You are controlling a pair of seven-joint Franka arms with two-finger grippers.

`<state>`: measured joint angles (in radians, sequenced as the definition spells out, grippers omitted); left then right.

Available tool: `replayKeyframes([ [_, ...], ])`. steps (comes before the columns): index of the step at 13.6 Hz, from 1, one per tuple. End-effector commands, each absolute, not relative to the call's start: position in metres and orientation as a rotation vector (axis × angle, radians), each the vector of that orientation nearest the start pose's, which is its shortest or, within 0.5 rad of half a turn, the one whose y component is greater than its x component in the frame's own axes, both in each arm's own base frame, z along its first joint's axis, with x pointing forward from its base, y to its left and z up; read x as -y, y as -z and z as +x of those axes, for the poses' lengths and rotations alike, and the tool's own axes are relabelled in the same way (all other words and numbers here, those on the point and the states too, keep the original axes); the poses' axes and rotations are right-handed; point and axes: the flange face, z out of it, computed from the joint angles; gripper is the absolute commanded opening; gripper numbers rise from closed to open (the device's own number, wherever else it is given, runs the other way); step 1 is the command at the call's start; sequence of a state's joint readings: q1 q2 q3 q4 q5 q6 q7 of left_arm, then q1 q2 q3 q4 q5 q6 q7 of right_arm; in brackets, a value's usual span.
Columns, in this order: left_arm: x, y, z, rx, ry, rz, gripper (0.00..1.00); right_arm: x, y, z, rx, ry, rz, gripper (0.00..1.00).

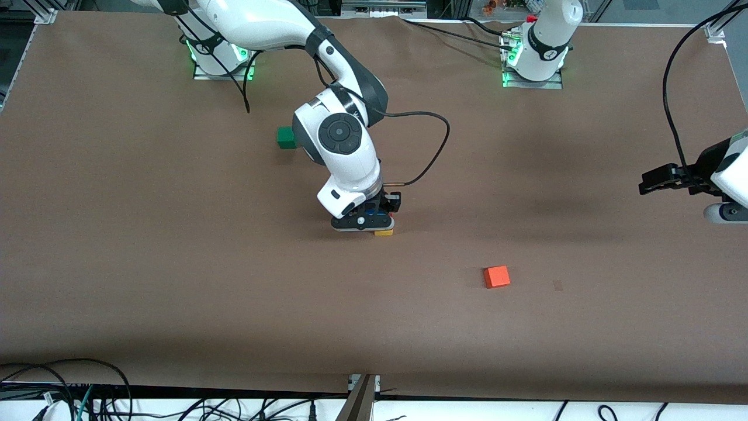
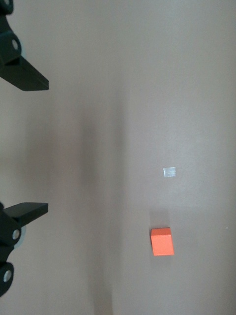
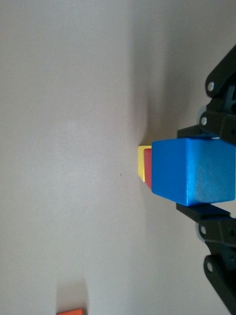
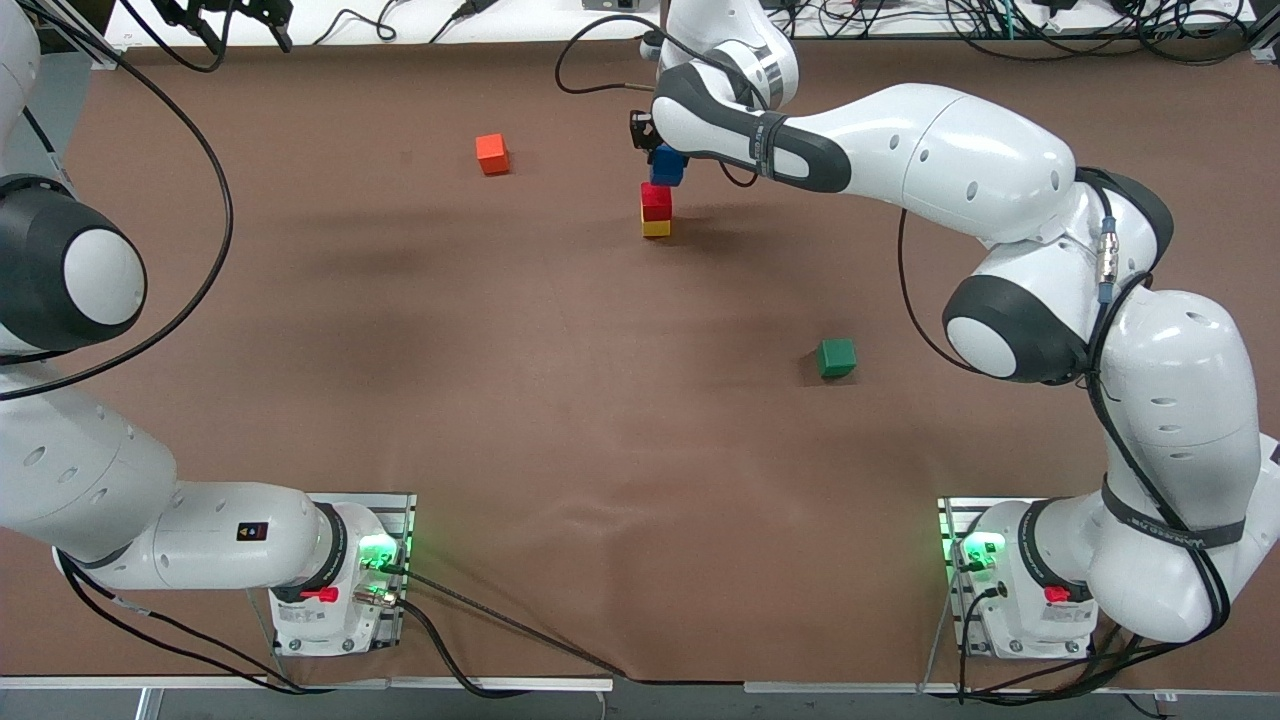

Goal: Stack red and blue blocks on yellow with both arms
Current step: 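Lower the blue cube onto the red cube with the right gripper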

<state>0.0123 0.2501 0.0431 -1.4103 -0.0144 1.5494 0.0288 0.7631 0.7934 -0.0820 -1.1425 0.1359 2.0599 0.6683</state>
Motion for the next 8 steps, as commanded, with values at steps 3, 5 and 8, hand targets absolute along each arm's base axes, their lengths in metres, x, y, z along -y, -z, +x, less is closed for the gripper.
replayKeyframes([
  [3, -0.029, -0.551, 0.621, 0.011, -0.163, -3.166, 1.0, -0.516, -0.347, 0.575, -0.032, 0.062, -3.031, 0.24],
  [5, -0.034, -0.549, 0.62, 0.021, -0.17, -3.166, 1.0, -0.518, -0.344, 0.575, -0.043, 0.066, -3.026, 0.24],
  [8, -0.032, -0.55, 0.62, 0.016, -0.168, -3.167, 1.0, -0.522, -0.338, 0.573, -0.048, 0.07, -3.024, 0.24],
])
